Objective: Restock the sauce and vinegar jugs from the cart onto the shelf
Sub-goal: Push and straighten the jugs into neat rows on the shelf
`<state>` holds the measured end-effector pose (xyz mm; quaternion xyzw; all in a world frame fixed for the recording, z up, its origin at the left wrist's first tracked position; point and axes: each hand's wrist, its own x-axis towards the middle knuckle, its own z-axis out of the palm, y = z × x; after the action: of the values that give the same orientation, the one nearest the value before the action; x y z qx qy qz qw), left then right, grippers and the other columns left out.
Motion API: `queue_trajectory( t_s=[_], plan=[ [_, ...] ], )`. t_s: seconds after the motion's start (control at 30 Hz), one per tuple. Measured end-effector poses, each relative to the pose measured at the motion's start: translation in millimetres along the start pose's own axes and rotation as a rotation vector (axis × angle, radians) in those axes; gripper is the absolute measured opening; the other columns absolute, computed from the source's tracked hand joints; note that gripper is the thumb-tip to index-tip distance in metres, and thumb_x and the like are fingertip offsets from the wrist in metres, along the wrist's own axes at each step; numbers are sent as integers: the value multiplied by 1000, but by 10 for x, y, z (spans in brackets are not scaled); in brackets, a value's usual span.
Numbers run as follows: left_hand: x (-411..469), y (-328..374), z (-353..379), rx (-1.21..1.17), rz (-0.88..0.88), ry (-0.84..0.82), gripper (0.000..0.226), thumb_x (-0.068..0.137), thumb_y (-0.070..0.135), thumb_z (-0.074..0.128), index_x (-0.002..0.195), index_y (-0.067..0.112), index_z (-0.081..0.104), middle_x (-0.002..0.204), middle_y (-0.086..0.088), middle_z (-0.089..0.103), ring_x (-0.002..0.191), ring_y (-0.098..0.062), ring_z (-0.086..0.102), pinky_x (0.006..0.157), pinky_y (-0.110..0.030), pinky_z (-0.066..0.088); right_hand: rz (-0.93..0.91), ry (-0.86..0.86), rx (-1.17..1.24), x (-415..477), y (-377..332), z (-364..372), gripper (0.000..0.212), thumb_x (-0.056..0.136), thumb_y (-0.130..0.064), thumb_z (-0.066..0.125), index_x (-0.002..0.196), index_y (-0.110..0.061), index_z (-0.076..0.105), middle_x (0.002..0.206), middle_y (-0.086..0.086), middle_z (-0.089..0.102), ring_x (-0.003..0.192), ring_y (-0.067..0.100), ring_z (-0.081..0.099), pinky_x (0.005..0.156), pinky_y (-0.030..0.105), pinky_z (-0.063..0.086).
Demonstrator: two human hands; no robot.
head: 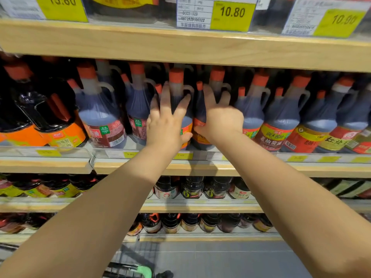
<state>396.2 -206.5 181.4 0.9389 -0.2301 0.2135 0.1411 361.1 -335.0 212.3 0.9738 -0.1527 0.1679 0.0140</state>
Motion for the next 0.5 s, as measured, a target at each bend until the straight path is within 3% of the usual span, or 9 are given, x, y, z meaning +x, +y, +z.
queue_trajectory(
  t_s=[0.27,0.5],
  plan=[
    [64,-40,65,50,-3,36,86,61,46,76,135,37,34,157,-14,9,139,-41,18,105,-48,28,7,-12,-27,-127,3,-58,95,74,-42,68,147,-30,10,132,21,38,80,32,63,54,31,32],
    [81,-93,70,38,46,23,83,63,48,76,134,35,35,157,-18,2,142,-44,8,112,-53,19,4,-38,20,-161,4,-15,101,76,-46,68,148,-35,-3,144,22,27,85,34,64,56,31,34]
  ],
)
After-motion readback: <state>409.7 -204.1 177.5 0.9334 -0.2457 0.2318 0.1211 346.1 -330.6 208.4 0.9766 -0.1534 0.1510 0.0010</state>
